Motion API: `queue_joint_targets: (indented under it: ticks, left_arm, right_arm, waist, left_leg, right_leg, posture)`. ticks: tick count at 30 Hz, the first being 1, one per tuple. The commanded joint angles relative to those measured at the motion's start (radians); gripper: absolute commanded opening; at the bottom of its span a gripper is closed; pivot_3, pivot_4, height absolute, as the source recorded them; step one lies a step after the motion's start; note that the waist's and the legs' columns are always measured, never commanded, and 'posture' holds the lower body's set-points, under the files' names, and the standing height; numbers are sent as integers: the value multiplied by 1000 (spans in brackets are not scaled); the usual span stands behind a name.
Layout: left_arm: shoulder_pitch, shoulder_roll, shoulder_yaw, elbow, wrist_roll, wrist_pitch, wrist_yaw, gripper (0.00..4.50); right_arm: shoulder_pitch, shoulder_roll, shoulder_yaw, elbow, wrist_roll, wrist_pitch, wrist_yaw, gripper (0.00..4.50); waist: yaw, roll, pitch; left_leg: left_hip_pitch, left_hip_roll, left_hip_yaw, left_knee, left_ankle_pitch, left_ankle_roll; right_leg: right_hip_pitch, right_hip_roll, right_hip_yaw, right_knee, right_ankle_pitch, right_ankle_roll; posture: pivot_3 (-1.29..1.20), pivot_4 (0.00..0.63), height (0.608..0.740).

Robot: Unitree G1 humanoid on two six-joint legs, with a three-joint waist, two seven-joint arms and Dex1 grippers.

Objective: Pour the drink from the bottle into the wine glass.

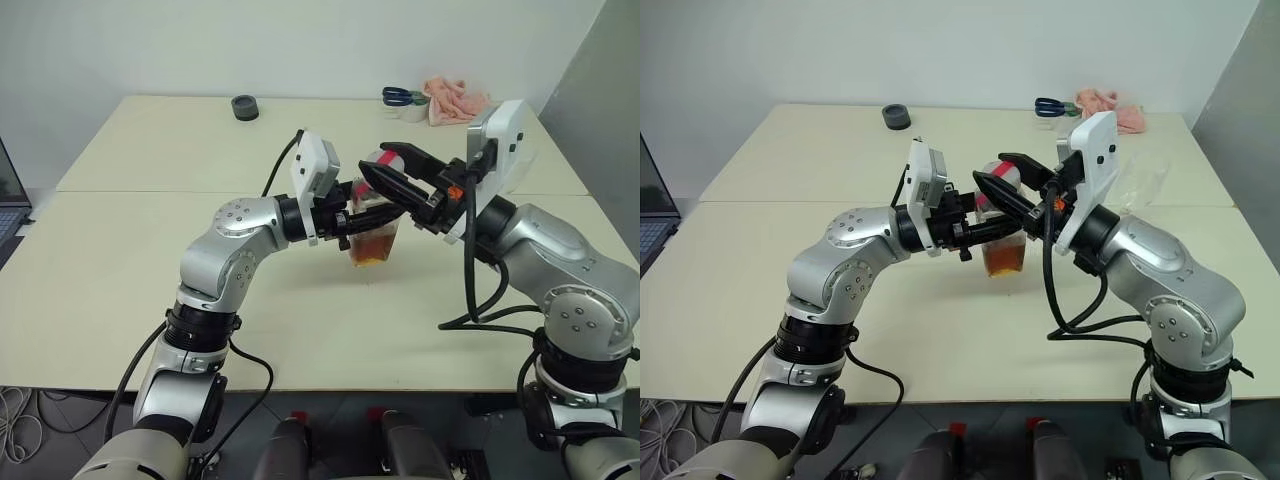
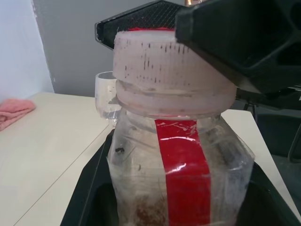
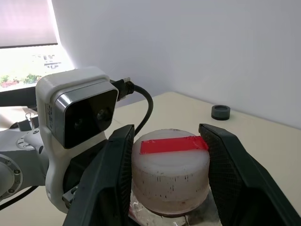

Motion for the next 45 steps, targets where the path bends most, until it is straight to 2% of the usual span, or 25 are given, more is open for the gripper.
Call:
queue_joint_targets:
  ticks: [1,3,6,11,15,19,22,26,34,45]
  left_arm:
    - [-12,6,17,-63,-20,4,5,1977]
    - [-1,13,15,-79,-26,12,-5,1977]
    - [7,18,10,-89,-31,19,-12,1977]
    - [3,7,-1,-103,-41,30,-10,1977]
    - [4,9,1,-112,-47,35,-10,1977]
    - [30,14,2,-113,-39,23,-4,1977]
    - [40,10,4,-108,-36,14,0,1977]
    - [40,3,3,-91,-30,-2,2,1977]
    - [17,-8,3,-51,-20,-27,-5,1977]
    - [10,-8,3,-53,-19,-26,-11,1977]
  right_arm:
    - [-45,-46,-25,73,54,-47,164,1850]
    - [-86,-89,-16,164,99,-71,360,1850]
    - [-182,-112,57,296,81,-116,586,1850]
    - [-347,-39,138,481,70,-104,762,1850]
    - [-340,-86,137,532,24,-99,844,3187]
    - [-285,-157,35,444,97,10,760,4481]
    - [-185,-201,-48,301,134,56,635,4481]
    - [-83,-221,-87,164,93,34,494,4481]
    - [-40,-123,-48,6,-19,-10,173,4481]
    - [-38,-72,24,-28,-91,-49,81,4481]
  waist:
    - [0,0,0]
    - [0,0,0]
    - [-3,1,0]
    - [-11,1,1]
    - [-5,1,1]
    - [5,1,1]
    - [8,1,1]
    - [5,1,1]
    - [-1,1,1]
    - [2,1,1]
  left_leg:
    - [0,0,0,0,0,0]
    - [0,0,0,0,0,0]
    - [0,0,0,0,0,0]
    - [1,1,-1,-1,0,0]
    - [0,0,-1,-1,0,0]
    - [-3,1,-4,0,0,0]
    - [-3,1,-6,-1,0,0]
    - [-3,0,-6,-1,0,0]
    - [0,2,-4,-2,1,-1]
    - [-1,0,-3,-2,2,-1]
  right_leg:
    - [0,0,0,0,0,0]
    - [0,0,0,0,0,0]
    - [1,0,-1,-1,0,0]
    - [0,1,-2,-1,1,-2]
    - [1,0,-2,-3,1,-2]
    - [1,-3,-4,-5,1,-2]
    - [1,-5,-3,-6,1,-2]
    - [1,-6,-3,-6,1,-2]
    - [1,2,-4,-3,2,-3]
    - [1,-1,-4,-5,2,-3]
  posture:
    - [0,150,740]
    - [0,150,740]
    - [0,150,740]
    - [0,150,740]
    - [0,150,740]
    - [0,150,740]
    - [0,150,740]
    - [0,150,740]
    - [0,150,740]
    - [0,150,740]
